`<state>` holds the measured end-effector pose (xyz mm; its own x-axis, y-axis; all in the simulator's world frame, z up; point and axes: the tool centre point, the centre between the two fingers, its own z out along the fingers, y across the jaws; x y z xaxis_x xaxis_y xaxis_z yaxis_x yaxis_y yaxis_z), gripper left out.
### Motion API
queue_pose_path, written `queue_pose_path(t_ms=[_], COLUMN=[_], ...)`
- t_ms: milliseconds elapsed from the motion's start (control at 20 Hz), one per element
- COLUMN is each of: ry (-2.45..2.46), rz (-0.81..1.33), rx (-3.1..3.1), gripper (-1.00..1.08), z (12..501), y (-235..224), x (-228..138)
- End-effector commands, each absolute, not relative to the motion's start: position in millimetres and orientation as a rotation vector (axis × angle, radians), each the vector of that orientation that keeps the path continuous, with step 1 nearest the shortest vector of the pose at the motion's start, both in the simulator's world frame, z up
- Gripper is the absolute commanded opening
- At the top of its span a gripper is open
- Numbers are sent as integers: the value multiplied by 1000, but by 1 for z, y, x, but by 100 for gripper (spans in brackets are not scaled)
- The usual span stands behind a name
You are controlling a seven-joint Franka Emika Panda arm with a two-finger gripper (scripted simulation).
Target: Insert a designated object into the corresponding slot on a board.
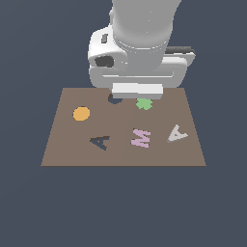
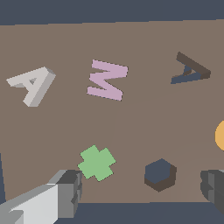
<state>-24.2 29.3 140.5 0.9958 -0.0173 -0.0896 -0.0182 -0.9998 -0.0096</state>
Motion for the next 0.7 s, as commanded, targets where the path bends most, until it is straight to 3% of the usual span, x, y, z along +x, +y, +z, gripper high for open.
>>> queue_pose_path(t_ms=[0, 650], ry=[28, 171], rz=[140, 128], rx=[-3128, -3125], gripper=[100, 100], z=[141, 132], y=[29, 46], x=[-24, -23])
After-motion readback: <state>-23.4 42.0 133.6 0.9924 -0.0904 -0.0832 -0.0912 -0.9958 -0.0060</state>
